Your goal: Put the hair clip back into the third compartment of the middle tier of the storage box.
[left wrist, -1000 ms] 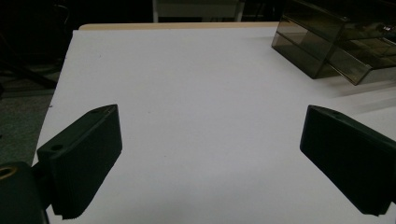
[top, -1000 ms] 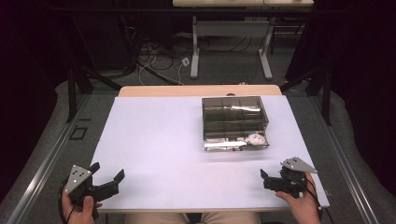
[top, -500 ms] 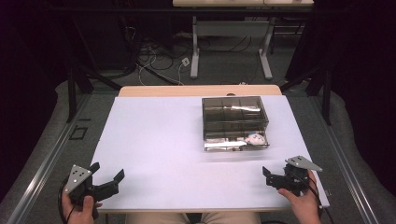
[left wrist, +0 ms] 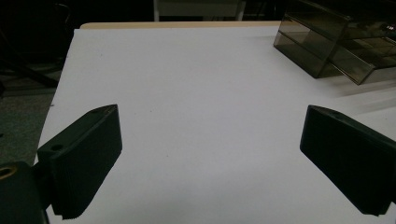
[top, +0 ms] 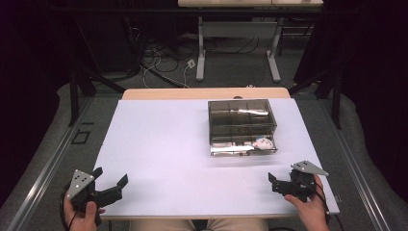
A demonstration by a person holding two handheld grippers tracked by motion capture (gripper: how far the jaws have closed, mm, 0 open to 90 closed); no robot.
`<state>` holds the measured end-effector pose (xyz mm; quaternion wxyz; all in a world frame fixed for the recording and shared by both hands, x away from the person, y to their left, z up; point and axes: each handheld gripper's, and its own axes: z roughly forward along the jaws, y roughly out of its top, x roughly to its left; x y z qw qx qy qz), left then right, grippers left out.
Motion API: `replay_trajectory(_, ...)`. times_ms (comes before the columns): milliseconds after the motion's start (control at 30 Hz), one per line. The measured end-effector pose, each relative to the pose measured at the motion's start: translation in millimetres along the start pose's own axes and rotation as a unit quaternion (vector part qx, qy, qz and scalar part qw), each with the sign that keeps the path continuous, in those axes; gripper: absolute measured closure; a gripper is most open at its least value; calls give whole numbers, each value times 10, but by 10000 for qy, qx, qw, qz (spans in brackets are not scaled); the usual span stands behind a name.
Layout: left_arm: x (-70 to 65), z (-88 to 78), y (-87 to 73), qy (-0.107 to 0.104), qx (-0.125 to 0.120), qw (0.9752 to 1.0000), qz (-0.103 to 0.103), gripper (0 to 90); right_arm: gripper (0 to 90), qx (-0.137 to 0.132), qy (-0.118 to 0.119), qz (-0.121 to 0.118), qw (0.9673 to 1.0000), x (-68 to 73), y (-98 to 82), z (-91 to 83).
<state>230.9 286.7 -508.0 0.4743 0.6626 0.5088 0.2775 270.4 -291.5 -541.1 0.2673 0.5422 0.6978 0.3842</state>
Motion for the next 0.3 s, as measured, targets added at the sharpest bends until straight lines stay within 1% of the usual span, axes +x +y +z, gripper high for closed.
replay_trajectory(133,7,-6,3,-3,47,10000,10,59,0,9,-20,-10,10000,-3,0,6)
replay_trajectory(167,7,-1,1,16,1,10000,12,58,0,5,-26,-12,10000,-2,0,5)
replay_trajectory(200,7,-4,2,12,6,10000,12,58,0,6,-21,18,10000,2,0,3)
replay_trajectory(233,8,-4,2,11,4,10000,13,59,0,11,30,69,10000,5,4,-4)
replay_trajectory(267,8,-5,3,8,8,10000,13,58,0,-12,-6,55,10000,1,3,-2)
replay_trajectory(300,8,-7,4,5,16,10000,18,59,0,-9,13,47,10000,-6,5,-6)
